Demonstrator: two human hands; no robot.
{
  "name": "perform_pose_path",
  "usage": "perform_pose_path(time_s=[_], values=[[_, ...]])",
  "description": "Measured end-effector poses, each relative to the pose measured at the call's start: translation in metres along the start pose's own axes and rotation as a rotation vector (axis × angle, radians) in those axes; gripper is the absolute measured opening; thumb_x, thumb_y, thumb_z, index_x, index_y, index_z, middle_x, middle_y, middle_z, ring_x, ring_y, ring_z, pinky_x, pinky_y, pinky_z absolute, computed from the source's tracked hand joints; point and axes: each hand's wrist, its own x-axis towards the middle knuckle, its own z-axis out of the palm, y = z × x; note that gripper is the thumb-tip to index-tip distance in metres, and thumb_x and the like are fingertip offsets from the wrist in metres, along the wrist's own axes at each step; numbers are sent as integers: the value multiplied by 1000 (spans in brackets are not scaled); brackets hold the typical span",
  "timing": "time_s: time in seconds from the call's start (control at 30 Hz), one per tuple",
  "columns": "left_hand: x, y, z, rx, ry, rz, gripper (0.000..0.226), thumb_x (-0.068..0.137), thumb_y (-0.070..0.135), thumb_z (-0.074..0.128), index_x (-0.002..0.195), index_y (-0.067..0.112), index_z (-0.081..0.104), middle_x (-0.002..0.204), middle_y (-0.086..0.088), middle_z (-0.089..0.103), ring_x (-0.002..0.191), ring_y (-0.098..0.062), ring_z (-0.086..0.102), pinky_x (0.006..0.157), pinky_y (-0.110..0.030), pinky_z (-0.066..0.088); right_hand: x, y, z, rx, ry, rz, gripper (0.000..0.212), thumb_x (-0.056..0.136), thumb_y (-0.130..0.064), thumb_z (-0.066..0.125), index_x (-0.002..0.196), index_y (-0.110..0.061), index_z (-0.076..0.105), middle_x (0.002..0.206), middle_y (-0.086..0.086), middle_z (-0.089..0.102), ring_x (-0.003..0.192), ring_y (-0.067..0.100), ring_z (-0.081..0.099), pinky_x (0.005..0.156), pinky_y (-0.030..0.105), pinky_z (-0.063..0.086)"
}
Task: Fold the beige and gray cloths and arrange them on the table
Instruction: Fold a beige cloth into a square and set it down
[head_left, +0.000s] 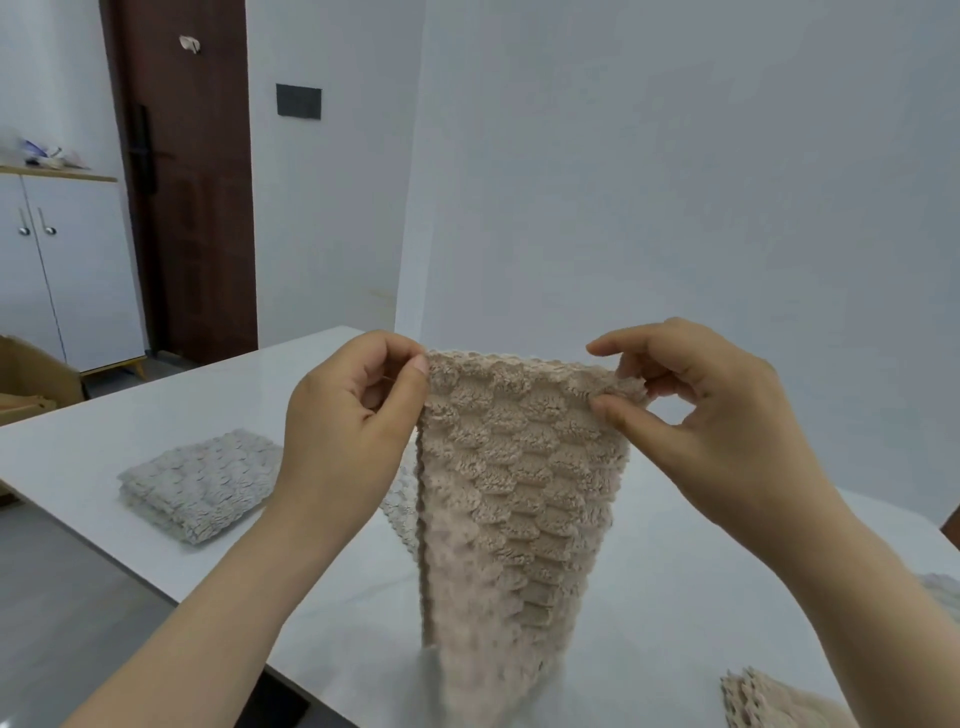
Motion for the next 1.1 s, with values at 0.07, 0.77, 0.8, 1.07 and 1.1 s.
perform_pose_path(time_s=[0.07, 0.77, 0.8, 1.07, 1.1], values=[[1, 1, 4, -3, -18, 3, 14, 93, 17, 57, 81, 17, 64, 72, -6, 66, 69, -26, 61, 70, -44, 52, 1, 6, 1, 52, 10, 63, 33, 79, -6, 75, 105, -24, 68, 87, -7, 62, 83, 12, 61, 77, 15, 50], [-6, 24, 24, -1, -236, 150, 11, 89, 24, 58, 83, 26, 67, 78, 8, 67, 74, -13, 64, 67, -30, 53, 10, -21, 9, 36, -191, 67, 26, 85, -37, 68, 109, -26, 71, 104, -19, 70, 104, -9, 58, 90, 2, 38], [-7, 24, 24, -5, -237, 151, 11, 89, 23, 59, 83, 26, 68, 78, 8, 67, 74, -13, 64, 68, -31, 53, 11, -20, 10, 46, -190, 70, 21, 85, -36, 69, 103, -26, 73, 99, -18, 71, 99, -7, 60, 86, 3, 40], [-24, 20, 20, -170, -275, -103, 10, 76, 21, 77, 82, 23, 69, 77, 3, 72, 73, -14, 69, 72, -31, 59, 9, -17, 11, 129, -134, 101, 5, 85, -27, 70, 81, -24, 70, 80, -11, 71, 85, 4, 66, 79, 28, 54], [-26, 18, 20, -170, -273, -117, 13, 75, 17, 78, 82, 23, 69, 77, 4, 72, 73, -14, 68, 73, -31, 59, 9, -16, 11, 136, -128, 105, 6, 86, -27, 70, 81, -24, 69, 79, -11, 71, 84, 4, 67, 77, 30, 55]])
